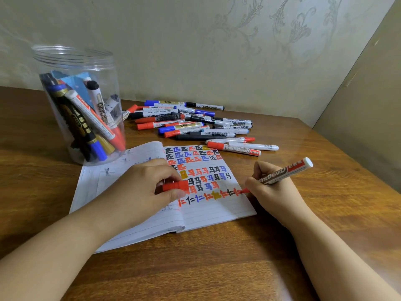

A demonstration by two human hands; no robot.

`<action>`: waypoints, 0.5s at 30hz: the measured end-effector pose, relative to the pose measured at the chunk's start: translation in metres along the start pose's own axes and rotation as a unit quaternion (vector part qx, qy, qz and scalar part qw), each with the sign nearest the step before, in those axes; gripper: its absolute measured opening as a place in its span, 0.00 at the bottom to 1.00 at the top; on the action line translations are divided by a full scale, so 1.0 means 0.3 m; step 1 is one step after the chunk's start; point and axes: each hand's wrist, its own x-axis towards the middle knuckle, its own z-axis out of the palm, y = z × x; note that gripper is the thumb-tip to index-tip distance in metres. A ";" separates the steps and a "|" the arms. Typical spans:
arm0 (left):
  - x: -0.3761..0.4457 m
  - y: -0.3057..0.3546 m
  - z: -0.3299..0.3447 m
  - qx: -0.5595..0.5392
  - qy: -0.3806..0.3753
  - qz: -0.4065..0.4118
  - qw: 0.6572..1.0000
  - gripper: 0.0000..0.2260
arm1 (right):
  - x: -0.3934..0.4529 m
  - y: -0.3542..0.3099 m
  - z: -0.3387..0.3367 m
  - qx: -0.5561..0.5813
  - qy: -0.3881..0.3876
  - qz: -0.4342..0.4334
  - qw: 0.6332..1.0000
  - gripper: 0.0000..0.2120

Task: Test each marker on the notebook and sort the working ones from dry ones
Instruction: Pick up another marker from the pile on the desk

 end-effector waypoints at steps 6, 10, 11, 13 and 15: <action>0.001 0.010 -0.013 -0.005 -0.001 -0.004 1.000 0.05 | 0.006 -0.031 0.002 0.093 0.090 0.036 0.991 0.12; 0.007 0.006 -0.035 -0.013 0.035 -0.016 0.999 0.04 | 0.037 -0.164 0.020 0.187 0.031 0.047 0.981 0.10; 0.008 0.005 -0.041 -0.018 0.045 -0.022 0.999 0.05 | 0.046 -0.202 0.031 0.198 -0.002 0.044 0.979 0.10; 0.010 0.004 -0.053 -0.023 0.064 -0.035 0.997 0.06 | 0.064 -0.270 0.059 0.220 -0.058 0.032 0.973 0.10; 0.010 0.001 -0.062 -0.028 0.078 -0.051 0.995 0.06 | 0.082 -0.311 0.097 0.254 -0.081 0.022 0.964 0.10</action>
